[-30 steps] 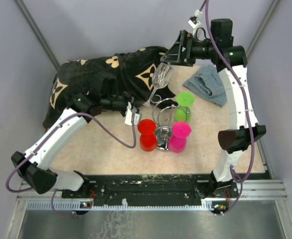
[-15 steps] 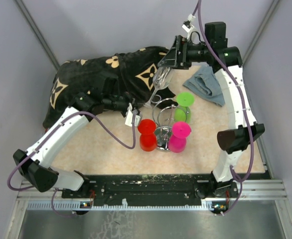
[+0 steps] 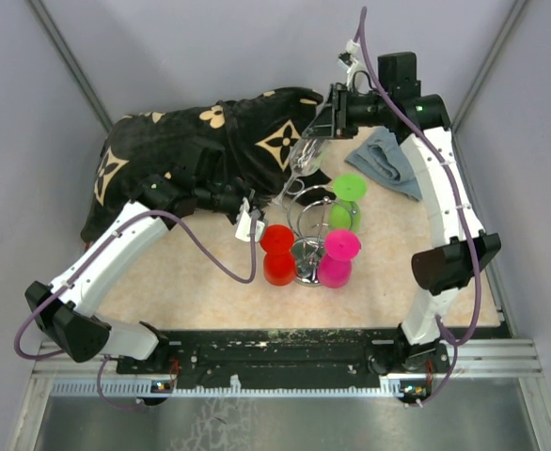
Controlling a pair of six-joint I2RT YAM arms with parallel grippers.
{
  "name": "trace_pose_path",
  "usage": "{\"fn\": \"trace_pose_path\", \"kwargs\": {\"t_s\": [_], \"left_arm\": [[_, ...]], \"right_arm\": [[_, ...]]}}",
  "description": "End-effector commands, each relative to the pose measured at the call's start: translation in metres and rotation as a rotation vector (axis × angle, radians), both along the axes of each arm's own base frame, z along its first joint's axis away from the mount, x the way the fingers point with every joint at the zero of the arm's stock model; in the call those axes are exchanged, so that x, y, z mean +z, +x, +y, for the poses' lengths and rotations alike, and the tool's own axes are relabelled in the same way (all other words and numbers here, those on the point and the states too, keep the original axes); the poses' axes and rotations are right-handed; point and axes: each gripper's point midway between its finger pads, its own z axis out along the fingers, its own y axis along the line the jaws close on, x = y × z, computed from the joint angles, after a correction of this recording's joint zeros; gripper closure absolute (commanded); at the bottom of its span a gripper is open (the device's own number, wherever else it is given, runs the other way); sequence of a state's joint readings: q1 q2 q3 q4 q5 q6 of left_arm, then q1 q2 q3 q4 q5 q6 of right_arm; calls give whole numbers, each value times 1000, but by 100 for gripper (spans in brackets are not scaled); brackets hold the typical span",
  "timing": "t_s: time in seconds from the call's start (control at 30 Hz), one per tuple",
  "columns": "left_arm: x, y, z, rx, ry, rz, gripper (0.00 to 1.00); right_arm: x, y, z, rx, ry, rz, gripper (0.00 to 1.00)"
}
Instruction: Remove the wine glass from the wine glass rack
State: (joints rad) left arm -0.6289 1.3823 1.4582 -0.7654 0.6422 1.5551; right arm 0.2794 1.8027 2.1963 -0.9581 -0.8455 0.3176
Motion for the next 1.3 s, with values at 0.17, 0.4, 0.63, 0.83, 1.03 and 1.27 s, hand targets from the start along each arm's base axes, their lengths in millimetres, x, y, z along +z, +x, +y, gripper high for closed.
{"fn": "trace_pose_path", "kwargs": {"t_s": [0.17, 0.4, 0.63, 0.83, 1.03, 1.27], "left_arm": [[66, 28, -17, -4, -140, -273, 100], [75, 38, -19, 40, -183, -319, 100], [79, 46, -18, 78, -223, -360, 100], [81, 51, -17, 113, -292, -423, 100], [90, 53, -19, 138, -318, -373, 100], [106, 49, -19, 137, -345, -353, 100]], "right_arm": [[16, -58, 16, 146, 46, 55, 100], [32, -69, 20, 206, 104, 33, 100], [47, -75, 21, 234, 143, 4, 100], [54, -73, 23, 235, 157, -9, 100], [52, -68, 22, 222, 155, -7, 100], [69, -61, 17, 205, 186, -50, 100]]}}
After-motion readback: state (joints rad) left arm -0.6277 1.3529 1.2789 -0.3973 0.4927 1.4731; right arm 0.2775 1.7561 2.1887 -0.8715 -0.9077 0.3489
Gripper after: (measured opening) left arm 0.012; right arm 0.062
